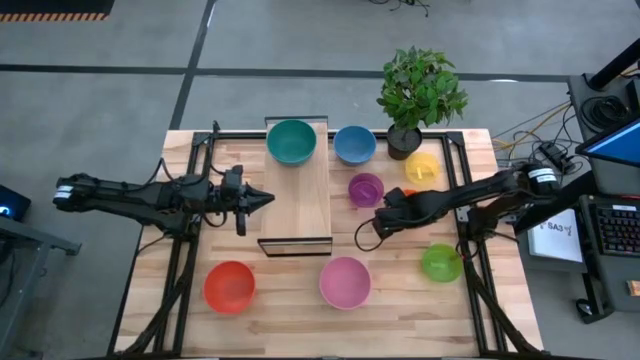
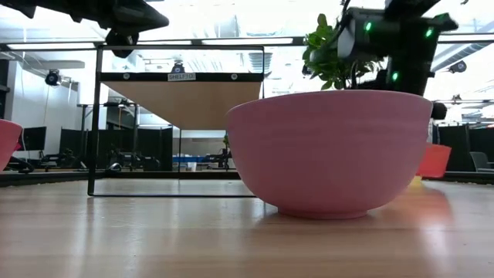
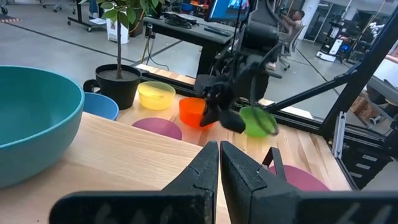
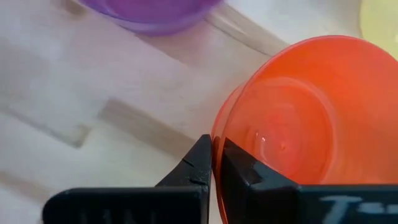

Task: Place and stack bowls onto a shelf
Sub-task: Put the light orange bowl on the shelf

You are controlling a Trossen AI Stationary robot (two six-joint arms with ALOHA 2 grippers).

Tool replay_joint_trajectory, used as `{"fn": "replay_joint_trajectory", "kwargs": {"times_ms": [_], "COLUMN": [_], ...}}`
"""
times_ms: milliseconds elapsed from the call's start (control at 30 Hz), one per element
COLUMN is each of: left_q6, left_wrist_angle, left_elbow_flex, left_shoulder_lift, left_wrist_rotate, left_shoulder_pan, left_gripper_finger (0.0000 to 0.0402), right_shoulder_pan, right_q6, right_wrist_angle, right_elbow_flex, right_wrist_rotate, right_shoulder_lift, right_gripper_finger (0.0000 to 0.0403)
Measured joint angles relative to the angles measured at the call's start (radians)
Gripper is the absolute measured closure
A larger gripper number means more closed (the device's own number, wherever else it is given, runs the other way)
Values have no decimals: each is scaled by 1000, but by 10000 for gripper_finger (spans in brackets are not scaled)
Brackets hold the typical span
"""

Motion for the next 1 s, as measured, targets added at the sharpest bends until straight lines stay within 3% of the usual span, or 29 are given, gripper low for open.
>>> {"fn": "replay_joint_trajectory", "kwargs": {"times_ms": [233,433,633,800,1000], "left_q6": [11,23,18,1,-4], "left_wrist_angle": [7,9,11,34,53], "left_elbow_flex": [0,0,0,0,0], "left_shoulder_lift": [4,4,4,-1,-2], "left_wrist_rotate": [0,0,3,4,5], "left_shoulder_pan": [0,0,0,-1,-16], "left_gripper_finger": [402,402,402,402,402], "right_shoulder_pan": [96,195,244,243,240], "right_q6": [-37,-164,-444,-760,-1019], "right_wrist_angle": [2,7,87,253,346], "right_elbow_flex": [88,243,392,471,577], "right_wrist_rotate": [5,97,199,207,206], "right_shoulder_lift": [-110,-113,-54,32,161], "right_gripper_finger": [394,394,394,394,394]}}
